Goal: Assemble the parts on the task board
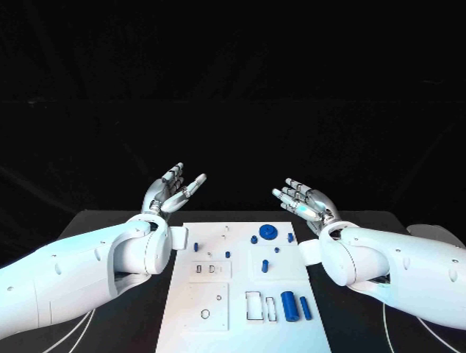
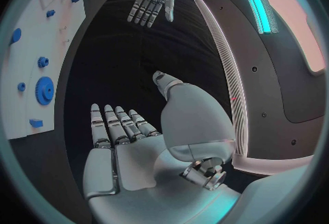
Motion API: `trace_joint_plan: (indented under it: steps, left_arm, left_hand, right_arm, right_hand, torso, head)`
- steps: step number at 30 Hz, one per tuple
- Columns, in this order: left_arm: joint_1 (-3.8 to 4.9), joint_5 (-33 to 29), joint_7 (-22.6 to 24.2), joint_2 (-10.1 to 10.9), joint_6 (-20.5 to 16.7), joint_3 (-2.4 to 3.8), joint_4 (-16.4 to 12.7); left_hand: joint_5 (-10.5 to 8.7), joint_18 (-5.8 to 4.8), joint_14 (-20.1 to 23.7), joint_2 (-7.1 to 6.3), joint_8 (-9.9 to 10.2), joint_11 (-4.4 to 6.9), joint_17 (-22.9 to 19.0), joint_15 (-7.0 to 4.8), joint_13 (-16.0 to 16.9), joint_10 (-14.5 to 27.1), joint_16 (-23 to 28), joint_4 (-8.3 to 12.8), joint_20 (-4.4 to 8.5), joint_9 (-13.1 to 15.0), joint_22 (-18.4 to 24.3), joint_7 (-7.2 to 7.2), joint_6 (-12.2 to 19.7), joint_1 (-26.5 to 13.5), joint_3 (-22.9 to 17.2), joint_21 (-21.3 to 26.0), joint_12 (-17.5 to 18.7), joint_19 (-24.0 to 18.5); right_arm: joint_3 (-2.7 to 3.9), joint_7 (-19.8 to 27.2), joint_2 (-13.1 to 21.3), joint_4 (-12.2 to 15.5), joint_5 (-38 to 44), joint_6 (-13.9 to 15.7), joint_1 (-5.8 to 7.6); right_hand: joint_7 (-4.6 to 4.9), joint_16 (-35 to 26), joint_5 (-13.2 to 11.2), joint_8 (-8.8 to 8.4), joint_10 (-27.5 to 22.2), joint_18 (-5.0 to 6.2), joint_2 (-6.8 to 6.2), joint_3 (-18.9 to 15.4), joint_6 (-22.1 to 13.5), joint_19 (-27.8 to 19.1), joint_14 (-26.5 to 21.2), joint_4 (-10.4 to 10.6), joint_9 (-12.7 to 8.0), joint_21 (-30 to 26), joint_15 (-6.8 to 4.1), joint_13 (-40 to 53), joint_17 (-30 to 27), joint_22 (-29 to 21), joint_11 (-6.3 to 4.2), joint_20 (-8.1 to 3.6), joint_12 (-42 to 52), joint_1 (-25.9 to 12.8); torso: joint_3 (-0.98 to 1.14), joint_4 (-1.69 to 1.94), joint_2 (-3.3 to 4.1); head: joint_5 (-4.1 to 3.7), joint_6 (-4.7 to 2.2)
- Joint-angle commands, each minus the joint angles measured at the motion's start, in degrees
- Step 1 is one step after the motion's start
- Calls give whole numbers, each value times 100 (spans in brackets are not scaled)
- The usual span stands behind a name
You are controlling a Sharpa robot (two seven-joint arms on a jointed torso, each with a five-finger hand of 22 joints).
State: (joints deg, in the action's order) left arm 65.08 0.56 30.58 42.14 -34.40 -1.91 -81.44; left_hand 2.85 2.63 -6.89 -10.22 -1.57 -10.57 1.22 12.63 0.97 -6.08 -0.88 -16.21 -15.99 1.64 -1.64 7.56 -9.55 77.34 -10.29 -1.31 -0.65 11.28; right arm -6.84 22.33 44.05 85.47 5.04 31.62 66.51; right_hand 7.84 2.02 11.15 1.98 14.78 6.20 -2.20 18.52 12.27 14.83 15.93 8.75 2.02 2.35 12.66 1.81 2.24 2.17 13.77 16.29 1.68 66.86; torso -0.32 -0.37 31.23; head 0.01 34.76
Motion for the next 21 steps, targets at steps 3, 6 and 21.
trace_joint_plan:
  steps: [3, 6, 21]
  left_arm:
    - [16, 129, 198, -19, 466, -1, 13]
    - [56, 167, 86, 277, 467, 1, -191]
    - [217, 459, -168, 648, 782, 13, -598]
  left_hand:
    - [33, 79, -379, -8, -113, -192, 90, 207, 52, -333, -130, -86, -102, 65, -40, 706, -324, 354, -25, -92, -95, 181]
    - [26, 97, -1060, 119, -285, -313, 225, 284, 105, -911, -333, -70, -93, 177, -114, 794, -858, 462, -144, -238, -180, 714]
    - [20, 807, -4698, 312, -1361, -32, 997, -421, 293, -4755, -1689, 324, 83, 768, -497, 611, -3840, 857, -802, -1387, -879, 3893]
  right_arm:
    - [-96, -488, -19, -82, 560, -1049, 102]
    - [-102, -427, 53, -202, 1988, -265, 186]
    - [-91, -549, 58, -396, 3265, -297, 436]
  right_hand:
    - [881, 452, 62, 381, 1867, 130, -96, 197, 1321, 1406, 2010, -391, 247, 386, 53, 125, 270, 151, 98, 35, 246, 762]
    - [808, 635, 110, 595, 2947, 231, -164, 325, 2039, 1882, 2927, -605, 376, 472, -59, 183, 373, 159, -14, 31, 367, 928]
    - [613, 688, 69, 890, 4109, 435, -360, 817, 3510, 3092, 3838, -862, 557, 576, -300, 184, 378, 176, -244, 0, 238, 944]
  torso:
    - [0, -1, 0]
    - [-39, 40, 115]
    - [-55, 112, 394]
  head:
    - [0, -1]
    - [-101, 69]
    - [-209, 95]
